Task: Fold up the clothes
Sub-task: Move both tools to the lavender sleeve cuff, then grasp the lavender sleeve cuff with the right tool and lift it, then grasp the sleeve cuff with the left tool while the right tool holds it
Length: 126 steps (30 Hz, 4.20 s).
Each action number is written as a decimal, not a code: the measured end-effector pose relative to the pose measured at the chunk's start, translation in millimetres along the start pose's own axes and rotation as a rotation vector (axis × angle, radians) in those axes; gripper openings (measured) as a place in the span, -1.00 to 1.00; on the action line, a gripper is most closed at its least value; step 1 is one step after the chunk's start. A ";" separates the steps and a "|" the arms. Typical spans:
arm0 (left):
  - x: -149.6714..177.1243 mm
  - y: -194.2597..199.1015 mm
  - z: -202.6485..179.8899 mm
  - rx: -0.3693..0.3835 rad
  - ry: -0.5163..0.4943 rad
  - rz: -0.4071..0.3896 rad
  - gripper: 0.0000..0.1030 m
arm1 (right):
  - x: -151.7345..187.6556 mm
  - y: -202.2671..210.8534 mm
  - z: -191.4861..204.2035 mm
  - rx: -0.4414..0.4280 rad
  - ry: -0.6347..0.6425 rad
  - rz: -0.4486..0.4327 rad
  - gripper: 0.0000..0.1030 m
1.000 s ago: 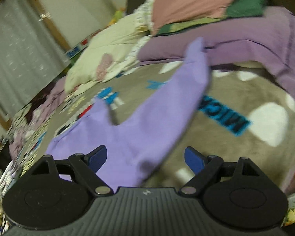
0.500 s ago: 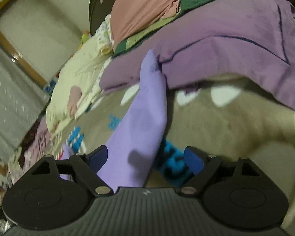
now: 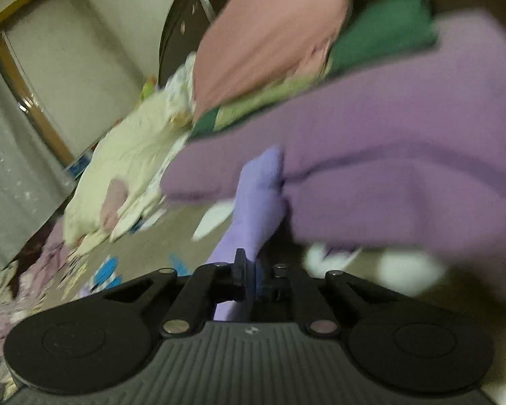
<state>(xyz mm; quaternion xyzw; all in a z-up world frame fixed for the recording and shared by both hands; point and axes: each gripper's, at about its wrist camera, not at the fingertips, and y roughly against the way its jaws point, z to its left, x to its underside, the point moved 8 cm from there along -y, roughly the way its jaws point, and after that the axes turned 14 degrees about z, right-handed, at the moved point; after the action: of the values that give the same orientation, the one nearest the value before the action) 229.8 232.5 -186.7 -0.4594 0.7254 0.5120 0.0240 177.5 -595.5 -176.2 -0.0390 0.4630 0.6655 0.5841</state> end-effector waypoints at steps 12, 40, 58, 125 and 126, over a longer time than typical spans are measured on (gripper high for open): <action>34.2 39.4 -144.8 0.185 -0.414 0.026 0.51 | 19.2 40.1 73.6 0.045 0.295 -0.080 0.00; 109.5 -239.1 -540.7 0.711 -0.291 0.598 0.60 | 101.8 -99.8 157.1 -0.417 0.106 0.504 -0.64; 67.8 -203.9 -482.7 0.767 -0.210 0.494 0.64 | 98.5 -75.0 168.7 -0.331 0.248 0.416 -0.14; 173.7 58.1 -323.4 0.665 -0.424 0.408 0.98 | 39.9 63.4 224.2 -0.587 0.610 0.031 -0.83; 172.8 54.2 -334.8 0.694 -0.398 0.431 0.98 | 57.8 65.4 236.3 -0.591 0.685 0.040 -0.84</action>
<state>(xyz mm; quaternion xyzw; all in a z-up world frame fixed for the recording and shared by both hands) 238.6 -131.6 -76.2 -0.1556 0.9144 0.3100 0.2085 221.7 -389.0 -38.9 -0.4129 0.4203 0.7292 0.3480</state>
